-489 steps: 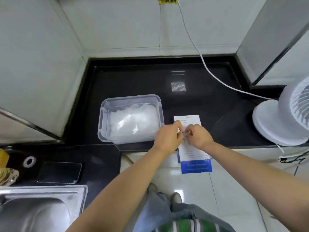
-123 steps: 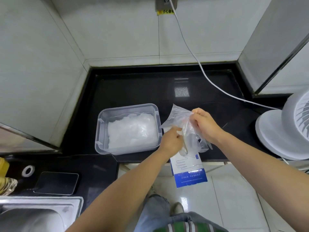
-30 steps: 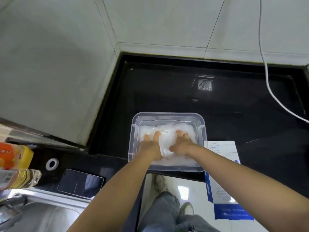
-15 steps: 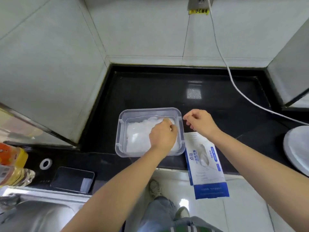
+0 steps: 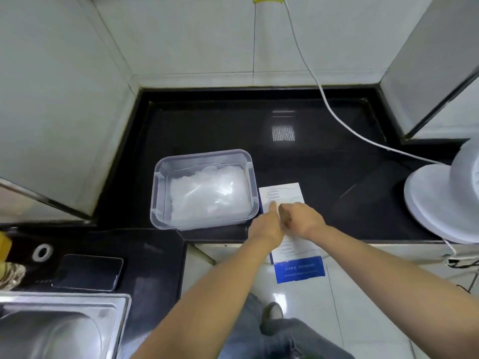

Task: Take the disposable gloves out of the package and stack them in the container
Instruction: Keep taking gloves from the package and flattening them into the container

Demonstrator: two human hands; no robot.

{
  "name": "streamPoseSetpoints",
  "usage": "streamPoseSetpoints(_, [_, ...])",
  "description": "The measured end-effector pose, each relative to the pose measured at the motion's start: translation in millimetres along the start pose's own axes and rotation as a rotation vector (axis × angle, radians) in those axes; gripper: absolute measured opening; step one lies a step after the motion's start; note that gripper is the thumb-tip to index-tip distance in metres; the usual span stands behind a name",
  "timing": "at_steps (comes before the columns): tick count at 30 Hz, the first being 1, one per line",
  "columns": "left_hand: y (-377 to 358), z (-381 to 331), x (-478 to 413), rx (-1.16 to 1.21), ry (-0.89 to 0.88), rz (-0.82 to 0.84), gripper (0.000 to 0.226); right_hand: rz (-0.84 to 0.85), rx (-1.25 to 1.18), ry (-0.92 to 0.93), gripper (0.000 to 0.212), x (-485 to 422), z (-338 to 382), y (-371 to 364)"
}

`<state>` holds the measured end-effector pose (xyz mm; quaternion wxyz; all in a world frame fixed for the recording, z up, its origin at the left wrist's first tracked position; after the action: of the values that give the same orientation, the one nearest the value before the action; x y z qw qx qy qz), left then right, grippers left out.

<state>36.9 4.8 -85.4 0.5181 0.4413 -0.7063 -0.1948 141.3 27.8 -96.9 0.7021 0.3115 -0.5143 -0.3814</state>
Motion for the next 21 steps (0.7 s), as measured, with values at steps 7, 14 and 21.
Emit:
streamPoseSetpoints(7, [-6, 2, -9, 0.0, -0.017, -0.039, 0.07, -0.106, 0.021, -0.126, 0.016, -8, -4, -7])
streamPoseSetpoints(14, [-5, -1, -10, 0.002, -0.059, -0.055, 0.067, -0.127, -0.661, 0.007, 0.021, 0, -18, 17])
streamPoseSetpoints(21, [-3, -2, -9, 0.054, -0.061, 0.0, 0.059, -0.289, -1.351, 0.161, 0.009, 7, -18, 79])
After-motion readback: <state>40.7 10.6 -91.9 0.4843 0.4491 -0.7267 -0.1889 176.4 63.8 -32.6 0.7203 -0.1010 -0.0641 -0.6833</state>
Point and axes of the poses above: each hand's wrist, its own x-axis away from the middle knuckle, its own y-axis out of the back of the hand, z = x × y, the point moved 4 cm from there along -x, towards the middle knuckle, and after that the axes turned 5 degrees about y, right-handed, at the moved point
